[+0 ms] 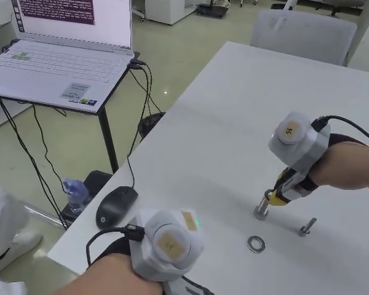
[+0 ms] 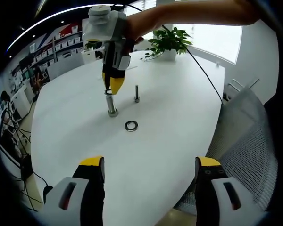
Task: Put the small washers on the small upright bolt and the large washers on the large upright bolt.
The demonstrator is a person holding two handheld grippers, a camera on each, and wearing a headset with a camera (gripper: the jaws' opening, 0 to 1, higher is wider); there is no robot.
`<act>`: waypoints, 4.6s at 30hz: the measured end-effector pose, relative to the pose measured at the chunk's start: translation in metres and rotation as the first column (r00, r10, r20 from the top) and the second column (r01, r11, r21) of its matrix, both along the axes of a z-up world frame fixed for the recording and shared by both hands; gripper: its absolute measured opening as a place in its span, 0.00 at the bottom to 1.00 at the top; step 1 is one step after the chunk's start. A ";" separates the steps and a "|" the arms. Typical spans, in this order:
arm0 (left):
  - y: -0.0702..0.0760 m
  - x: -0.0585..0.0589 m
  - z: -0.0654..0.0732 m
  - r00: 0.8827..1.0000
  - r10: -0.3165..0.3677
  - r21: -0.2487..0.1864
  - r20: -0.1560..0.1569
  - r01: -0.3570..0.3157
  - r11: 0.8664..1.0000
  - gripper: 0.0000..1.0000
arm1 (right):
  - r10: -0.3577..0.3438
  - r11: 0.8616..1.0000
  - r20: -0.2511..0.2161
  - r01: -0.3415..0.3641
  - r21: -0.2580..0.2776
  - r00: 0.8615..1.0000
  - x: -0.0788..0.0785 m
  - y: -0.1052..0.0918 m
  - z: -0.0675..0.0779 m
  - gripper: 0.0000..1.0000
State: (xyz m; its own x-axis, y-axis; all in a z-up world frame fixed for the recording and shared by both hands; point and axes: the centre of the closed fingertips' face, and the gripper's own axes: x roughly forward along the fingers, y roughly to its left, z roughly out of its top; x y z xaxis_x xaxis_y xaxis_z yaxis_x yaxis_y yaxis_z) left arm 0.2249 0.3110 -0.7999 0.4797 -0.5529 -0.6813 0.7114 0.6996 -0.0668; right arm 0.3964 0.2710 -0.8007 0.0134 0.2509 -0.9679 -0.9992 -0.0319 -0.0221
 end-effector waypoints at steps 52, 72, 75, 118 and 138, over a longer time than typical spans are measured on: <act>0.000 -0.012 -0.006 0.999 0.001 -0.031 -0.042 -0.003 1.000 0.70 | 0.043 0.990 -0.023 -0.046 -0.130 0.999 -0.001 -0.001 -0.056 0.23; 0.000 -0.015 -0.006 0.999 -0.009 -0.033 -0.044 0.008 0.999 0.67 | 0.034 0.992 -0.015 -0.036 -0.120 0.999 0.002 -0.001 -0.060 0.24; 0.000 -0.016 -0.006 0.999 -0.010 -0.033 -0.044 0.008 0.999 0.67 | 0.034 0.992 -0.020 -0.036 -0.119 0.999 0.001 -0.001 -0.060 0.26; 0.005 -0.014 0.012 1.000 -0.015 -0.020 0.006 0.016 1.000 0.70 | 0.053 0.998 0.000 -0.053 0.030 0.999 -0.045 -0.007 0.000 0.36; 0.002 -0.015 0.015 1.000 -0.018 -0.030 0.011 0.018 0.999 0.69 | 0.093 0.996 -0.017 -0.093 0.013 0.996 -0.061 -0.015 -0.033 0.36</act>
